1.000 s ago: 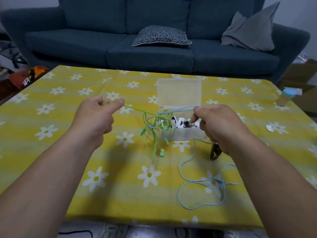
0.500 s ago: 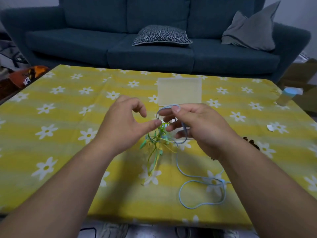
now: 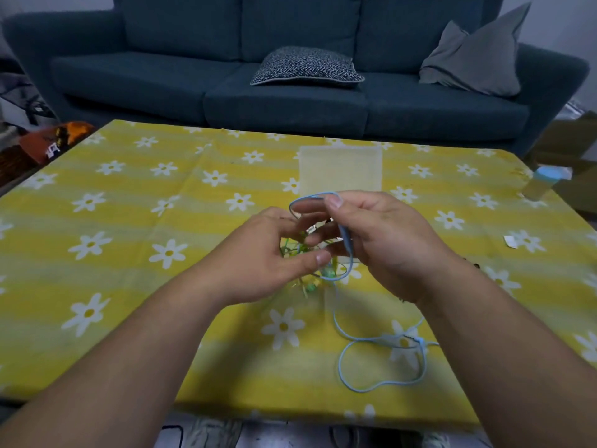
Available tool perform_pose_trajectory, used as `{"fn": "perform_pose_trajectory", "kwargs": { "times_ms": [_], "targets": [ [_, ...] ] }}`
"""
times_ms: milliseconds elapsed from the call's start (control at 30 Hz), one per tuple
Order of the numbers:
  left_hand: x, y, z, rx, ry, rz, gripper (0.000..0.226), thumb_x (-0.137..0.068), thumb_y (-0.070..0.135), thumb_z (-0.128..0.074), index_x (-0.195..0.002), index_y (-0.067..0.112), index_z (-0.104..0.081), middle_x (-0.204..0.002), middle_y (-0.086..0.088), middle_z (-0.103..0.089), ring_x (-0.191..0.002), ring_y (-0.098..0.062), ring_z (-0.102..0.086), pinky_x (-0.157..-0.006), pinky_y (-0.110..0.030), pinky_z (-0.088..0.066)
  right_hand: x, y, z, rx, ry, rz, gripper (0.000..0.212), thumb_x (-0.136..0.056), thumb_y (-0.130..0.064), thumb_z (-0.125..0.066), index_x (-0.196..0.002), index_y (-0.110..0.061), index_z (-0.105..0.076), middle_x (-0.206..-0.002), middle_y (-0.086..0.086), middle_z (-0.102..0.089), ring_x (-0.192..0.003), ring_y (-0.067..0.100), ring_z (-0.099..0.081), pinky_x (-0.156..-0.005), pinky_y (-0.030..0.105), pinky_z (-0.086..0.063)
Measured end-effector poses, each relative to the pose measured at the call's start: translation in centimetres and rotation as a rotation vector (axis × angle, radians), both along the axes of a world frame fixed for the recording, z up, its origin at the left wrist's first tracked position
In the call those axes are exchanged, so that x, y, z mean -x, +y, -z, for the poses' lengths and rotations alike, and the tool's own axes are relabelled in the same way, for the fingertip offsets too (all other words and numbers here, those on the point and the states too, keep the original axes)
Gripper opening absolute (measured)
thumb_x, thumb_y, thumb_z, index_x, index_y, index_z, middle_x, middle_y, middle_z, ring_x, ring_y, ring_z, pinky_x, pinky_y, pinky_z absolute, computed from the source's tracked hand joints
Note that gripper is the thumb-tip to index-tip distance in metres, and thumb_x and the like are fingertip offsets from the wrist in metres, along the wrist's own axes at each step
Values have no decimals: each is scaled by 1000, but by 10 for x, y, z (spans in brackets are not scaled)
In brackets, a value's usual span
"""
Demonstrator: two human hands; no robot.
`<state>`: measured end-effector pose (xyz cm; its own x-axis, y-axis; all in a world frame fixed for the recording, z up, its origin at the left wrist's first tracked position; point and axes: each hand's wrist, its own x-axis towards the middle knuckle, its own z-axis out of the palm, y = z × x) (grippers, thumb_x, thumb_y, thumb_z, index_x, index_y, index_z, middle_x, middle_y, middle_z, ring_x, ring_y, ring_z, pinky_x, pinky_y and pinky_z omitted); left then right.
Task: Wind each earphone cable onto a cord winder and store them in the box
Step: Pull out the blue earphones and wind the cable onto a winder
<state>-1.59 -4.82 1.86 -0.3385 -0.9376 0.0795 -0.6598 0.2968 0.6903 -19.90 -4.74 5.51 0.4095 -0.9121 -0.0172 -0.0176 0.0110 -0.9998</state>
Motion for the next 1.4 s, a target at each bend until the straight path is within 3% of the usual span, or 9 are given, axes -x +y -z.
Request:
{"fn": "perform_pose_trajectory", "kwargs": {
  "times_ms": [133,333,433,533,633,800,1000,1167,1400],
  "targets": [
    [-1,-3,-2,117,-75,-154,15,-89,34,-66,-89,21,-74,-91,3,-61,-93,-15,-57,-80,-32,-42,2,-4,-4,-14,-88,153,35,-105,-25,-42,-99,-11,-73,-92,12,-71,-83,25,-68,-82,43,-52],
    [-2,1,-11,-10,320,-221,5,-89,16,-71,-86,16,-75,-77,-5,-73,-69,-24,-67,-67,-36,-54,12,-13,-2,-277,-154,574,38,-105,-29,-44,-72,-13,-55,-58,4,-61,-42,15,-54,-46,24,-40],
    [0,3,-14,-106,471,-231,6,-91,12,-67,-90,6,-69,-84,-6,-76,-73,-29,-71,-71,-44,-59,13,-13,1,-303,-72,548,36,-100,-26,-52,-65,-16,-49,-57,5,-56,-42,16,-41,-46,25,-25],
    [2,4,-15,-147,516,-211,11,-94,14,-64,-93,4,-67,-87,-7,-76,-74,-23,-71,-69,-39,-58,9,-7,3,-173,81,386,25,-88,-18,-68,-69,-17,-52,-68,3,-63,-59,15,-55,-55,28,-37],
    [2,3,-14,-152,531,-214,19,-97,17,-59,-93,1,-69,-84,-12,-73,-72,-21,-67,-70,-42,-59,1,-2,7,-62,141,243,43,-81,-10,-75,-64,-22,-37,-75,-4,-68,-73,11,-65,-69,32,-45],
    [5,6,-16,-273,615,-148,28,-101,15,-51,-83,8,-71,-78,-5,-70,-71,-14,-64,-71,-35,-57,-7,2,13,-7,183,239,48,-78,-3,-77,-64,-19,-34,-66,-6,-60,-58,10,-56,-53,21,-41],
    [-8,2,-10,-207,322,-198,15,-92,20,-67,-79,11,-68,-72,2,-61,-64,-7,-48,-63,-26,-36,-3,-4,13,26,186,336,47,-80,8,-69,-61,-16,-33,-66,6,-62,-49,7,-55,-44,16,-37],
    [-17,0,-14,-42,84,-259,14,-81,21,-78,-73,21,-66,-97,1,-68,-94,-10,-62,-81,-32,-49,2,-4,10,-9,120,324,45,-81,11,-64,-60,-15,-34,-63,5,-61,-54,7,-62,-41,12,-37],
    [-15,2,-18,83,166,-328,28,-67,17,-82,-87,29,-66,-106,7,-62,-100,-6,-57,-87,-33,-50,-1,-4,14,40,147,338,51,-74,10,-75,-60,-16,-33,-68,7,-62,-52,9,-56,-48,14,-40]
  ]
}}
